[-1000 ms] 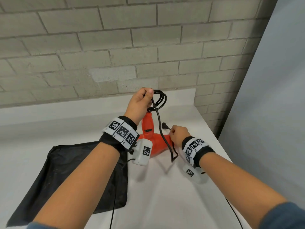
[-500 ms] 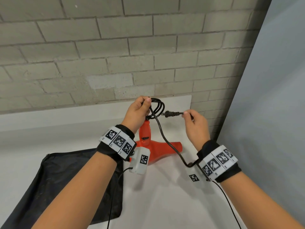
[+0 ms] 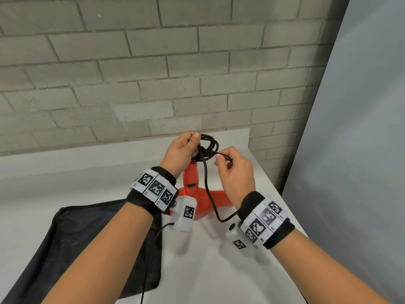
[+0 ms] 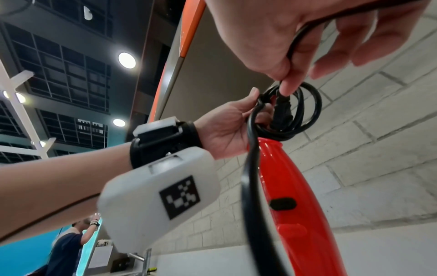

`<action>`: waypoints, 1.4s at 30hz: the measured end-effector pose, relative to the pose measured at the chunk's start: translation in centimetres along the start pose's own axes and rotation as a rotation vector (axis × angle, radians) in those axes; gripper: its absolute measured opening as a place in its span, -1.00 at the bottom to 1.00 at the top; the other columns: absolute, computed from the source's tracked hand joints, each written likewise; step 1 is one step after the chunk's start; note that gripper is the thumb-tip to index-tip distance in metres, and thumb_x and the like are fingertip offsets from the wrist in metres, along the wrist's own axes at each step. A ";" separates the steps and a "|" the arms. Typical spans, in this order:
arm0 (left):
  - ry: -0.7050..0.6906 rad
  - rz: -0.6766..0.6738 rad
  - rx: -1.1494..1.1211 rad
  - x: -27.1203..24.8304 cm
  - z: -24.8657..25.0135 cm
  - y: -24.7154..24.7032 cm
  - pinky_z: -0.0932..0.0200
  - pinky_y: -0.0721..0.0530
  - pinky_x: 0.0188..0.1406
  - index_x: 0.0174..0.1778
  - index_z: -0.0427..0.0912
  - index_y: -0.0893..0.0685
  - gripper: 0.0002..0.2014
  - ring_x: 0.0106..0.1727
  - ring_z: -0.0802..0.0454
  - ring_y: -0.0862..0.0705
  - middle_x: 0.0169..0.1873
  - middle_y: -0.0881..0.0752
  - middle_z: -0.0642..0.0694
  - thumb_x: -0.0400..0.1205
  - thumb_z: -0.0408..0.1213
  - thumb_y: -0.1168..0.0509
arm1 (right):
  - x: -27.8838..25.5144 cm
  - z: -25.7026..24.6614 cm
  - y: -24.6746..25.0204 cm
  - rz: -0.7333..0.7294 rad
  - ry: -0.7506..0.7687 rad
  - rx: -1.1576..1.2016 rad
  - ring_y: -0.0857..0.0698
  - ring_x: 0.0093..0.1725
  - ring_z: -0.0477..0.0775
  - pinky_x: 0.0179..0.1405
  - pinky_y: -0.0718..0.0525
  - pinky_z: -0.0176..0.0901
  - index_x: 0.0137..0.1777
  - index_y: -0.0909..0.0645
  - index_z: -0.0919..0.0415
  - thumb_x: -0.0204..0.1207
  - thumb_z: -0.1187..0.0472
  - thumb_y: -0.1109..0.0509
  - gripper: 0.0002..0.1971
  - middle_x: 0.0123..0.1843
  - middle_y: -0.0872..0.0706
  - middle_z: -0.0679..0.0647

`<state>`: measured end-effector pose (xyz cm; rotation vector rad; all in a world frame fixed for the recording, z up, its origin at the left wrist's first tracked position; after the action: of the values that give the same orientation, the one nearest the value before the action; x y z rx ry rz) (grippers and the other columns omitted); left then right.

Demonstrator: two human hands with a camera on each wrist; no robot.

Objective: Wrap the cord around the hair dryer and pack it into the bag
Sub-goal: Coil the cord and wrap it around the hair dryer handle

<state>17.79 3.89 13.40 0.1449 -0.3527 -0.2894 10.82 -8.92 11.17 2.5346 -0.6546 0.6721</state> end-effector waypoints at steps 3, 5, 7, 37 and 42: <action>-0.009 -0.028 0.010 -0.1 0.1 0.0 0.47 -0.46 -0.50 -0.24 -0.01 -0.55 -0.77 -0.60 0.29 -0.40 -0.52 -0.38 -0.03 0.69 -0.17 -0.06 | 1.4 -0.4 -0.4 0.063 -0.009 0.047 -0.53 -0.45 -0.09 -0.36 -0.64 -0.27 -0.23 -0.53 0.17 0.50 0.26 -0.36 -0.90 -0.28 -0.58 -0.09; -0.014 -0.031 0.016 -0.2 0.1 0.1 0.48 -0.45 -0.50 -0.23 0.01 -0.56 -0.77 -0.58 0.29 -0.40 -0.51 -0.39 -0.02 0.69 -0.15 -0.07 | 2.2 -0.1 -0.8 0.051 -0.076 0.086 -0.53 -0.44 0.01 -0.36 -0.74 0.03 -0.36 -0.42 0.08 0.49 0.21 -0.38 -0.76 -0.26 -0.45 -0.07; -0.019 -0.030 0.015 -0.3 0.1 0.1 0.46 -0.45 -0.48 -0.22 0.02 -0.57 -0.78 -0.57 0.29 -0.40 -0.50 -0.40 0.00 0.69 -0.15 -0.07 | 2.5 -0.1 -1.1 0.016 -0.107 0.100 -0.51 -0.43 0.06 -0.35 -0.74 0.13 -0.46 -0.33 0.02 0.51 0.17 -0.37 -0.65 -0.30 -0.37 -0.07; 0.018 -0.044 0.035 0.3 -0.1 0.1 0.41 -0.36 -0.47 -0.28 0.02 -0.56 -0.73 -0.60 0.30 -0.40 -0.44 -0.44 0.02 0.70 -0.20 -0.06 | 1.7 10.1 0.8 -0.641 -0.207 -0.517 -0.58 -0.13 0.19 -0.14 -0.46 -0.11 -0.22 -0.47 0.18 0.64 0.22 -0.02 -0.74 -0.19 -0.61 0.20; 0.019 -0.032 0.042 0.3 -0.2 0.0 0.43 -0.38 -0.49 -0.29 0.03 -0.55 -0.73 -0.61 0.29 -0.39 -0.42 -0.43 -0.03 0.70 -0.19 -0.06 | -3.0 12.6 1.1 -1.063 -0.412 -0.880 -0.65 0.01 0.18 -0.01 -0.57 -0.17 0.10 -0.62 0.31 0.59 0.29 -0.10 -0.72 0.13 -0.67 0.24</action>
<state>18.18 3.85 13.33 0.1942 -0.3381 -0.3119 12.19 -15.27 -0.08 1.7606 0.2987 -0.4424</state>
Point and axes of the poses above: each hand's wrist, its own x-axis towards the middle knuckle, its own y-axis out of the back of the hand, z = x × y, the point moved 7 cm from there along x, towards the middle knuckle
